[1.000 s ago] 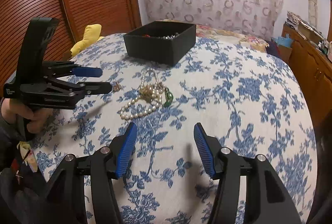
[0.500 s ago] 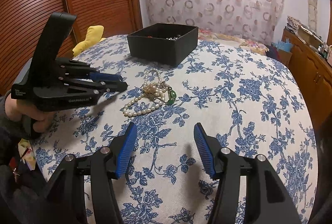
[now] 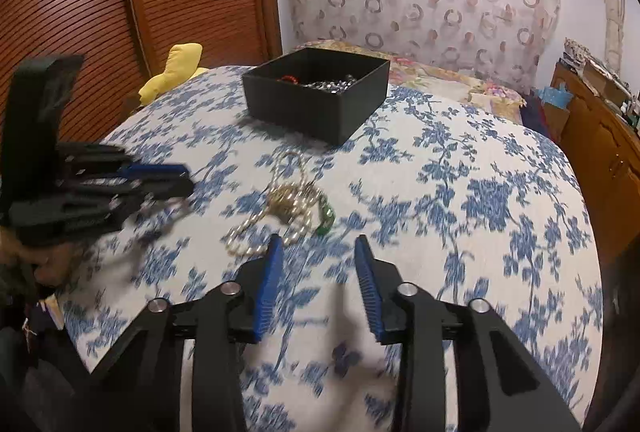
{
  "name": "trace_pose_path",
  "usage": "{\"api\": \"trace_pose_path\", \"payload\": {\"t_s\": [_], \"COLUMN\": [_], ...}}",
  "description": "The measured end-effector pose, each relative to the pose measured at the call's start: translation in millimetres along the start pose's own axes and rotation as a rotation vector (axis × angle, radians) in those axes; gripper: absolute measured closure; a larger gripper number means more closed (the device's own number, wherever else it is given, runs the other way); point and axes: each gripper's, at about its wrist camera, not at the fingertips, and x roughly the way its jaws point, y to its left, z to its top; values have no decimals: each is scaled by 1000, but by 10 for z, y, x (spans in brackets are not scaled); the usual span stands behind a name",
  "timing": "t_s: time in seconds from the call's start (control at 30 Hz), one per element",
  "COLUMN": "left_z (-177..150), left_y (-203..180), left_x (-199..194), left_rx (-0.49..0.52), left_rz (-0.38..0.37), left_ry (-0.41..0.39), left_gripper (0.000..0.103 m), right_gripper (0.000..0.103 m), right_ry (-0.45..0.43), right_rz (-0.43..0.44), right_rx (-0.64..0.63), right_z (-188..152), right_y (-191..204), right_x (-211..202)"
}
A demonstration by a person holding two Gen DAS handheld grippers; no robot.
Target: Organize jewelry
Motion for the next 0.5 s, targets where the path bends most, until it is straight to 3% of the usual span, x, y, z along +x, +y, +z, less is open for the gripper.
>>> {"api": "trace_pose_path", "payload": {"t_s": [0.13,0.5], "left_z": [-9,-36], "left_y": [18,33], "left_x": [-52,-101], "left_rx": [-13,-28], "left_rz": [-11,-19], "left_ry": [-14,-26], "left_gripper": [89,89], "right_gripper": [78,80], "right_ry": [24,86], "right_rz": [1,-1], "right_rx": [15,-1], "right_z": [128,247], "right_y": [-76,-75], "right_x": [159,476]}}
